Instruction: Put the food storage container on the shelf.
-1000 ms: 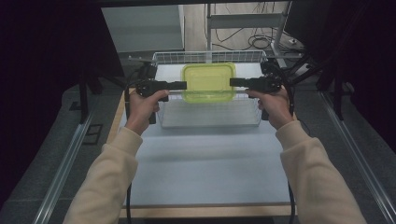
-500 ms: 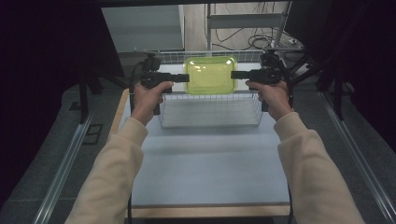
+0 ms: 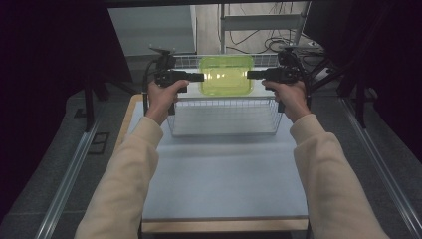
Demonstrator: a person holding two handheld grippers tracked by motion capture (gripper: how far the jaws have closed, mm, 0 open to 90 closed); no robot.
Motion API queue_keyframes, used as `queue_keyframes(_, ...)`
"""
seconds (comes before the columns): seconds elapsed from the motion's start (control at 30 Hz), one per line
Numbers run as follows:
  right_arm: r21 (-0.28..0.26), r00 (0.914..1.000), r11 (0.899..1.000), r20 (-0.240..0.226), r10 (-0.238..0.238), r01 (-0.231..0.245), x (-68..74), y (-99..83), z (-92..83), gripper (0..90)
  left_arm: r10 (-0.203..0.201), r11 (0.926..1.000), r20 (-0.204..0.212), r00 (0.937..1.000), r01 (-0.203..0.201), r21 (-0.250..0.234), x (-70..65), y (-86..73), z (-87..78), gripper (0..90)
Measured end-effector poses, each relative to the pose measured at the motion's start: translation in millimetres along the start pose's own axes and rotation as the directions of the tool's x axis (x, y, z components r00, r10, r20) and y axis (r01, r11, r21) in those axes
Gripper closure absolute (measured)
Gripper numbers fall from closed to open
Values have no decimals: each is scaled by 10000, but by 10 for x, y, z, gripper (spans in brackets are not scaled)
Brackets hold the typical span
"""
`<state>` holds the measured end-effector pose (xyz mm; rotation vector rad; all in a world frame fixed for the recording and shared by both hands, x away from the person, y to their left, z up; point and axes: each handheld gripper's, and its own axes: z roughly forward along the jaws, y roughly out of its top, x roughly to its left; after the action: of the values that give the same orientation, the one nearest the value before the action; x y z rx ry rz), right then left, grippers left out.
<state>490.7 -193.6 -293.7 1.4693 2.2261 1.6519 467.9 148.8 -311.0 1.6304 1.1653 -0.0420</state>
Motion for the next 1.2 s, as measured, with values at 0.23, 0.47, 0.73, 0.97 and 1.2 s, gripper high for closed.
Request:
queue_keyframes(0.23,109,9999,9999,102,108,-109,-44,-13,36,805,-42,10000,-157,9999,43,90,25,-4,57,808)
queue_keyframes(0.47,185,9996,9996,181,207,-211,-90,-14,87,801,-36,9998,-244,9997,41,184,69,-7,100,805)
queue_keyframes(0.73,130,9989,9990,191,419,-421,-150,-14,150,798,-293,9995,-138,9995,294,87,123,4,154,799)
queue_keyframes(0.97,39,9981,9999,592,160,-163,-165,-3,180,733,-305,9995,-319,9990,303,-55,139,15,214,662)
queue_keyframes(1.2,7,9953,10000,969,96,-97,-219,-37,228,621,-449,9986,-421,9981,436,-296,165,17,267,470)
